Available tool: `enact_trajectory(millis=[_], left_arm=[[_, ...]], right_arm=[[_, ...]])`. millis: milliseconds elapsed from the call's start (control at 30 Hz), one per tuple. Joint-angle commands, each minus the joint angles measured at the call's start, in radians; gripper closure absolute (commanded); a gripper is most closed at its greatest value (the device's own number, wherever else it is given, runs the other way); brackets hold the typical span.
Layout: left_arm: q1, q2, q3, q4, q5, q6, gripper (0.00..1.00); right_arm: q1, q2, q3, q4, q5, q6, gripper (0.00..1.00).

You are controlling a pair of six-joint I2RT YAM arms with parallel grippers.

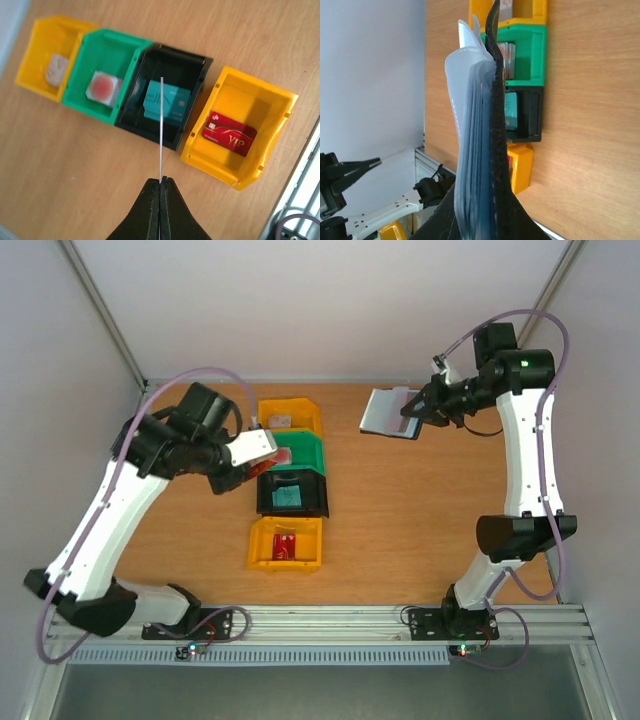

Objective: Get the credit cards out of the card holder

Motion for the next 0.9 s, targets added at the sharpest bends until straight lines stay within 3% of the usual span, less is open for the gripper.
enact_trajectory(millis=[0, 200, 333, 500, 667, 867], left_arm=[[-0.012, 0.072, 0.122, -0.179, -0.104, -0.296, 1.0], [-0.005, 0.006, 0.054, -0.006, -0.075, -0.428, 1.0], [0.052, 0.011, 0.046, 0.064, -0.018, -0.529, 1.0], [0.058, 0.001, 0.03, 0.14, -0.04, -0.543, 1.0], [0.058, -0.006, 0.042, 0.132, -0.014, -0.559, 1.0], [0.058, 0.013, 0.067, 0.111, -0.006, -0.558, 1.0]], right_arm=[[0.012, -0.02, -0.068, -0.183, 0.036, 0.037, 0.99], [0.046, -0.035, -0.37, -0.027, -0.034, 0.079, 0.99], [0.096, -0.013, -0.512, 0.053, -0.08, -0.01, 0.99], [0.112, 0.032, -0.707, 0.133, -0.068, -0.075, 0.99], [0.162, 0.086, -0.819, 0.232, -0.062, -0.126, 0.99], [0.169, 0.099, -0.98, 0.446, -0.069, -0.053, 0.98]])
